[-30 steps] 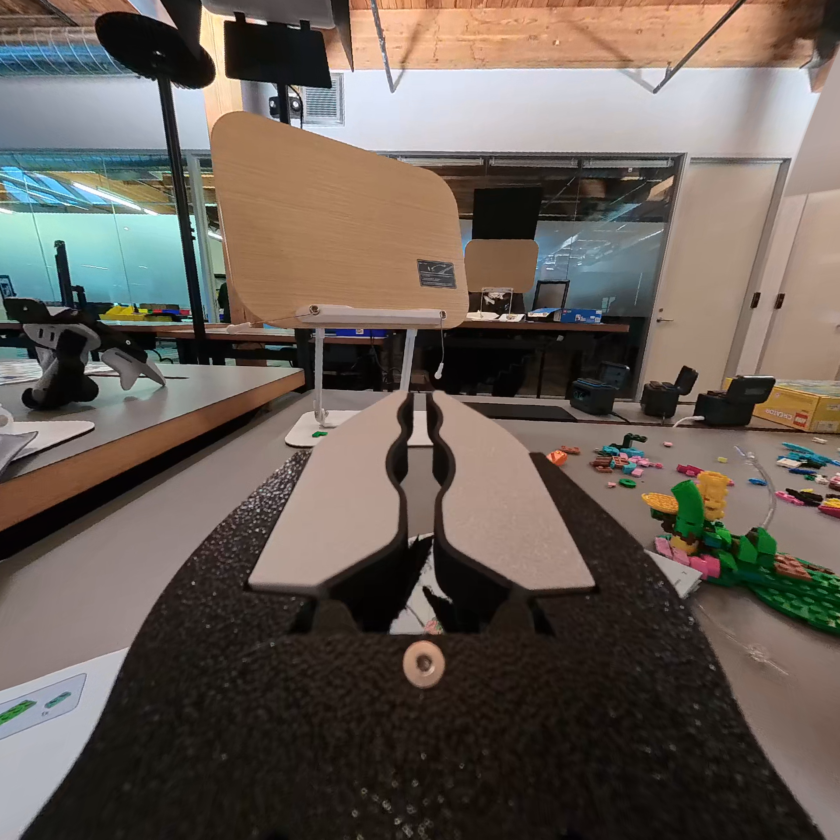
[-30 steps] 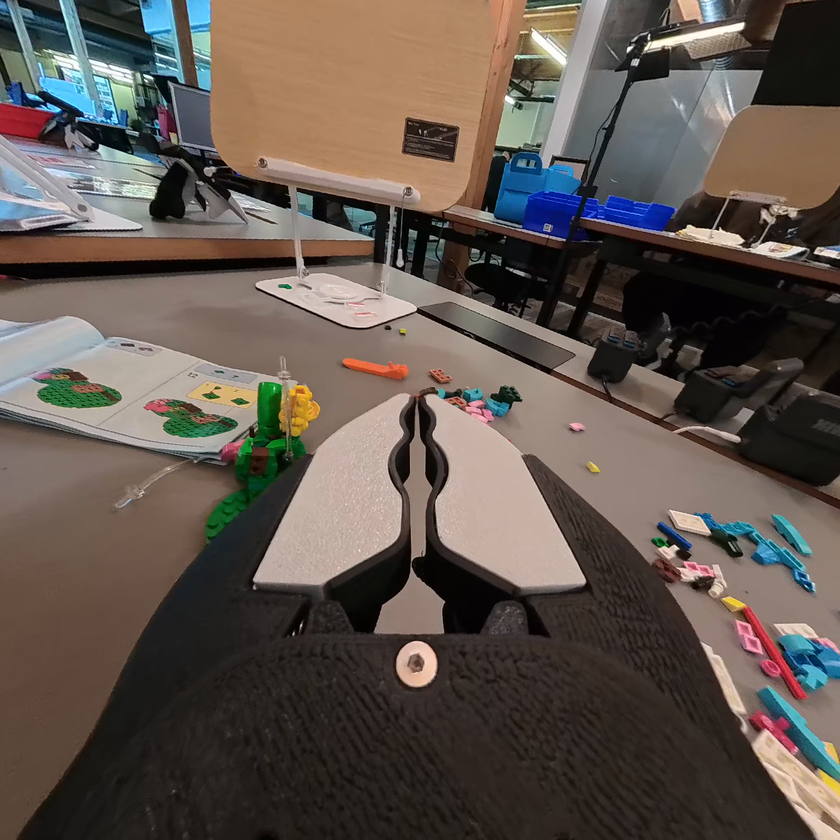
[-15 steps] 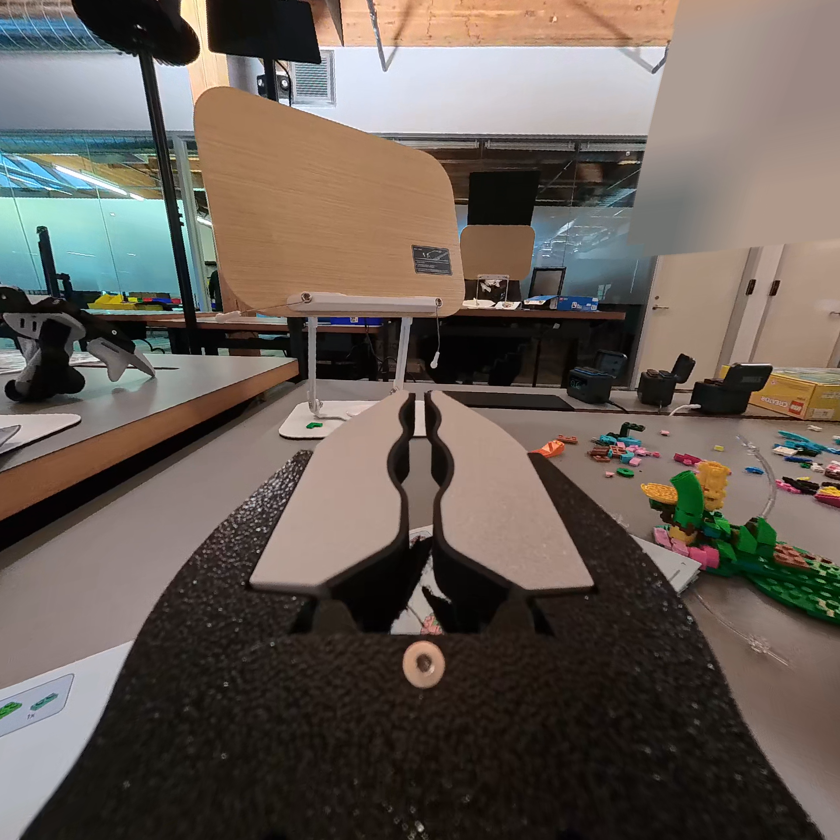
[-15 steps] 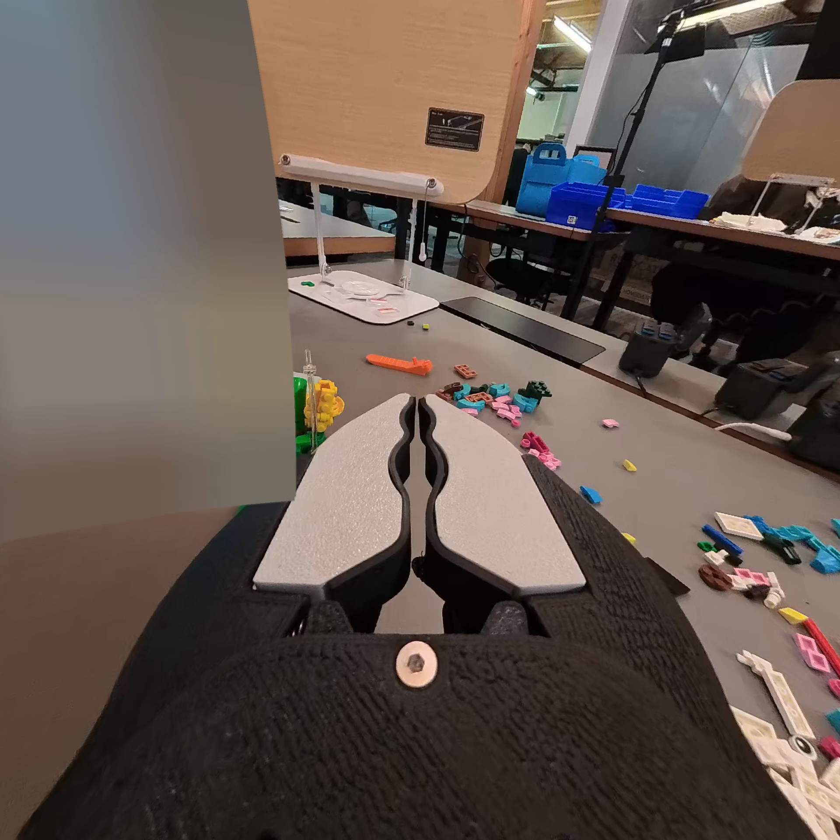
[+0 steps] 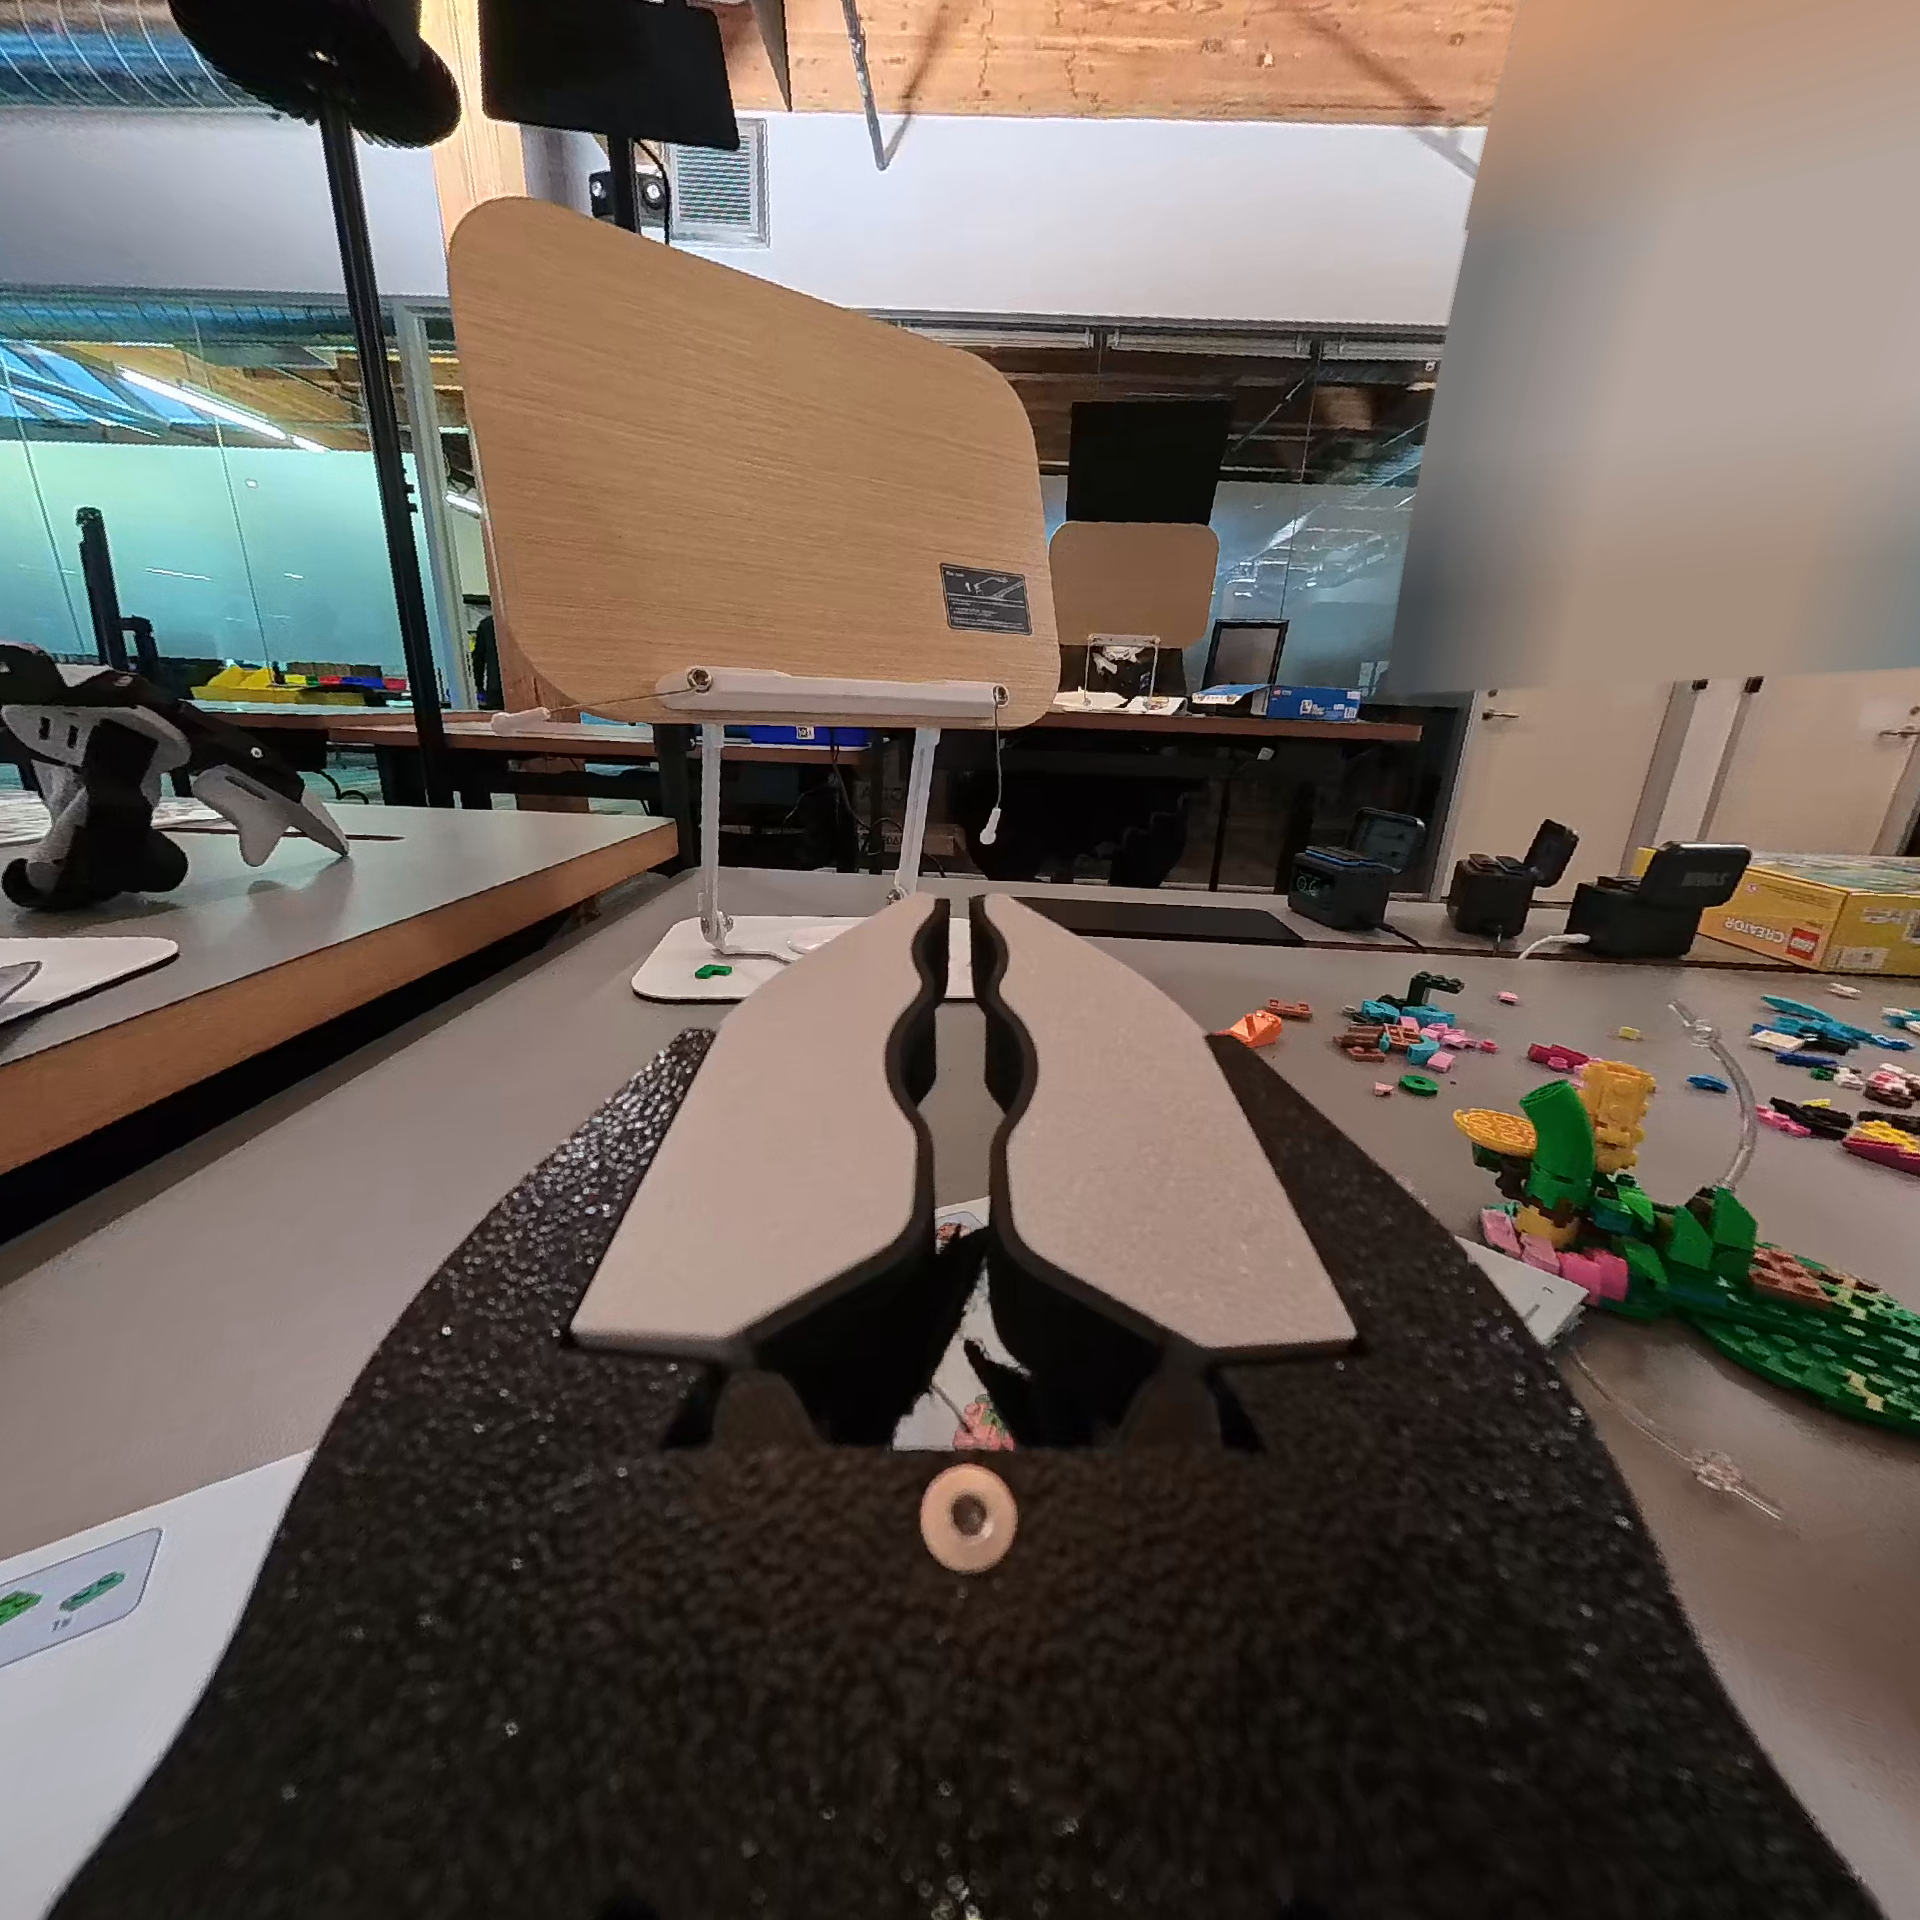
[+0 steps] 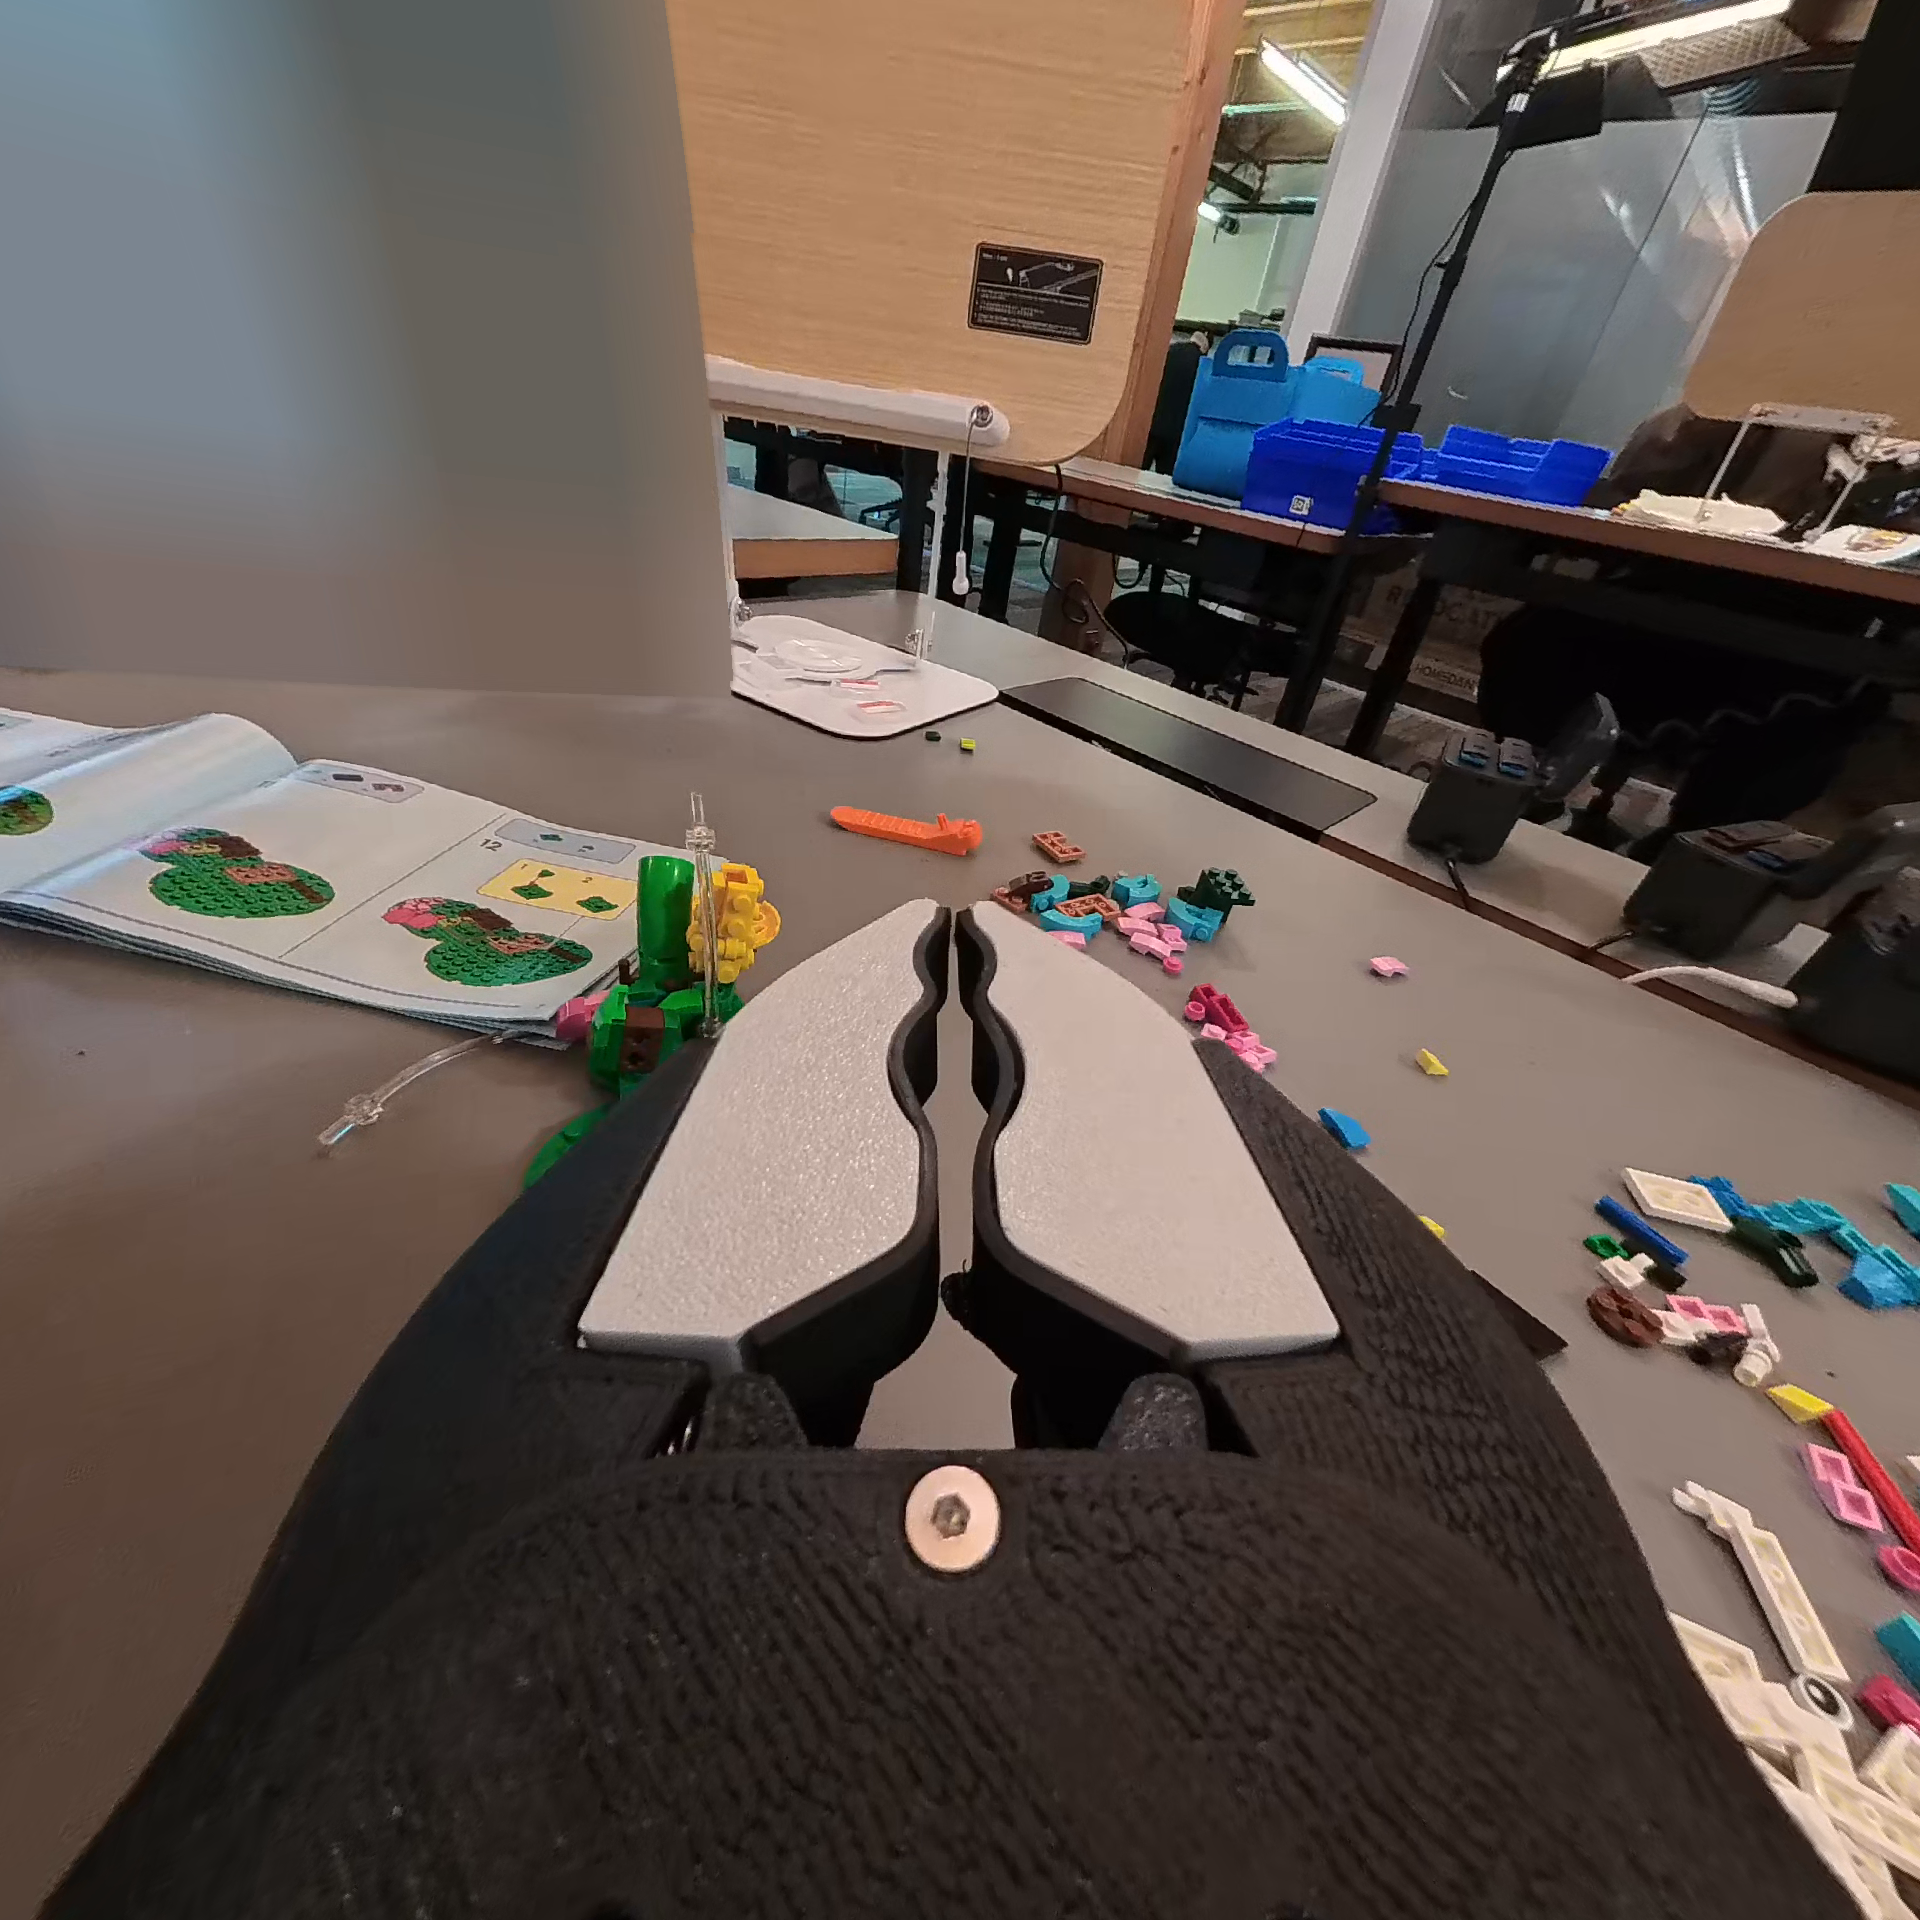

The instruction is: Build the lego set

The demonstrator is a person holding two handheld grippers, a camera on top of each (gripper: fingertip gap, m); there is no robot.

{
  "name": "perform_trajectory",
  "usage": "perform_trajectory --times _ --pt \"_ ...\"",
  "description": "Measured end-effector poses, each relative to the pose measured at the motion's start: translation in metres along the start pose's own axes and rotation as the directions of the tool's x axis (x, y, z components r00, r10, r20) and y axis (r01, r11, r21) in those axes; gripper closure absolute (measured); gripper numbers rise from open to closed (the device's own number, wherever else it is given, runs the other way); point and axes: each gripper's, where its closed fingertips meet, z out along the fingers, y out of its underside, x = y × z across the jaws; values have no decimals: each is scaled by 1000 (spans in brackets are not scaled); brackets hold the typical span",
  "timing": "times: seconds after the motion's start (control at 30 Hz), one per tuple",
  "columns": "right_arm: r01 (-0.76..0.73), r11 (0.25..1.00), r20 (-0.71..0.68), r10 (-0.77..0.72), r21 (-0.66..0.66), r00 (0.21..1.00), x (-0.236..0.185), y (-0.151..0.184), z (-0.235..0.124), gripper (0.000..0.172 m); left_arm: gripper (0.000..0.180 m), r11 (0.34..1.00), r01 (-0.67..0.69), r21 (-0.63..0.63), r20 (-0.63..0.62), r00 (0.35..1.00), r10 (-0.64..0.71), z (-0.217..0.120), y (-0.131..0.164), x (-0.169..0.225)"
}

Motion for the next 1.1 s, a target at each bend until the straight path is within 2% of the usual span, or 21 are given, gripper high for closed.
perform_trajectory --times 0.23,0.7,1.1 --pt "-2 1000 -38 1 -24 999 10 5 1 172 177 1000 -10 -15 -8 1000 9 0 2 2" --pt "-26 998 -7 25 -60 1000 9 16 6 172 178 1000 -8 -28 -9 1000 7 1 5 0" --pt "-9 999 2 9 -49 1000 5 11 7 172 178 999 -34 -39 -7 999 34 3 6 -2"
